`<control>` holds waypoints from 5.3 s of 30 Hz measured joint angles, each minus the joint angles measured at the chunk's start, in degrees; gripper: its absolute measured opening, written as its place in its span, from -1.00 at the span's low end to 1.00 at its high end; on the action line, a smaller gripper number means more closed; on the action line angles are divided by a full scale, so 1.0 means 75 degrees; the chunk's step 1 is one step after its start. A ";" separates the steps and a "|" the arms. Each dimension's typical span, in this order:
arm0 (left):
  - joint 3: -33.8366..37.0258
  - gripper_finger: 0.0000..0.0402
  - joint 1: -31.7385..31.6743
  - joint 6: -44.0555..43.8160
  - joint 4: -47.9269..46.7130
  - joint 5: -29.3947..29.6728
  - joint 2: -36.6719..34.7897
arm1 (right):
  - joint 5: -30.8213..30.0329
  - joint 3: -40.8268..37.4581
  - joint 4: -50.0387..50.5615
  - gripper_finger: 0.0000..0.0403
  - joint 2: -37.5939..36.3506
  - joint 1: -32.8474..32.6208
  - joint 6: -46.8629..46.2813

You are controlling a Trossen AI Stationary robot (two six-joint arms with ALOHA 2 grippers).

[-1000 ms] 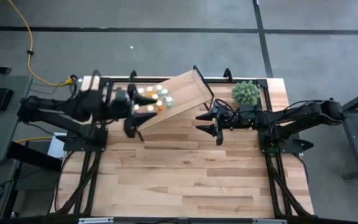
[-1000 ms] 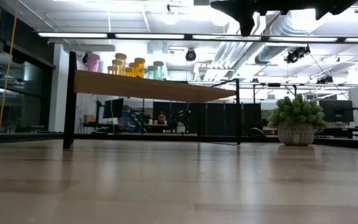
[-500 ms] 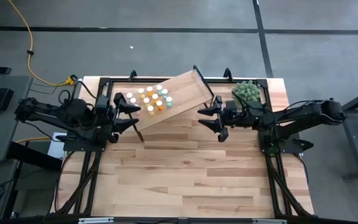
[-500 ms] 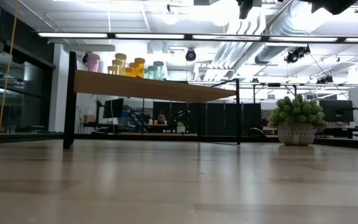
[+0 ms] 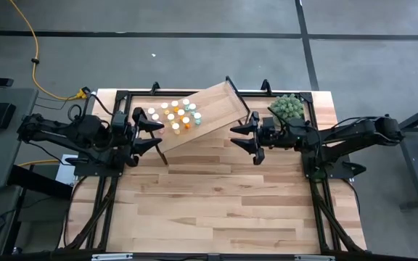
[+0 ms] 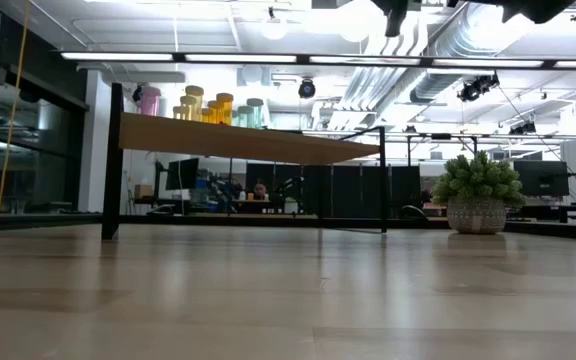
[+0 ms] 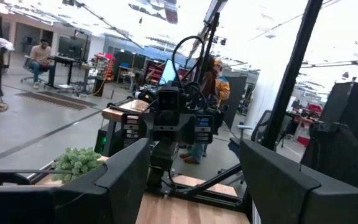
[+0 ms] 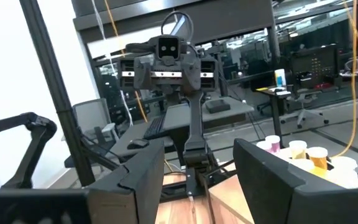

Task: Pick and place medicine bottles onto shelf by color
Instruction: Return to Home Position

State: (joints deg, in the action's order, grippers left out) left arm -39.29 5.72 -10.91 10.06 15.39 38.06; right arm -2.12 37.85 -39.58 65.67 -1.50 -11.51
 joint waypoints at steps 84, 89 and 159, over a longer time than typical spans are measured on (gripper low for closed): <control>0.5144 -0.98 -0.2180 -0.0325 -0.1164 -0.1966 -0.4980 | 0.0059 -0.4969 0.4598 -1.00 -0.8727 0.0269 -0.1075; 0.5144 -0.98 -0.2177 -0.0325 -0.1159 -0.1966 -0.4980 | -0.0118 -0.4969 0.5096 -1.00 -0.8657 0.0271 -0.0182; 0.5147 -0.98 -0.2179 -0.0325 -0.1160 -0.1963 -0.4980 | -0.0104 -0.4972 0.5115 -1.00 -0.8571 0.0271 -0.1063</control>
State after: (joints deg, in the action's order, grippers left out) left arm -0.69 -10.63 -13.34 1.36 0.67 0.71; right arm -2.91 0.56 -1.21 1.39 0.54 -19.49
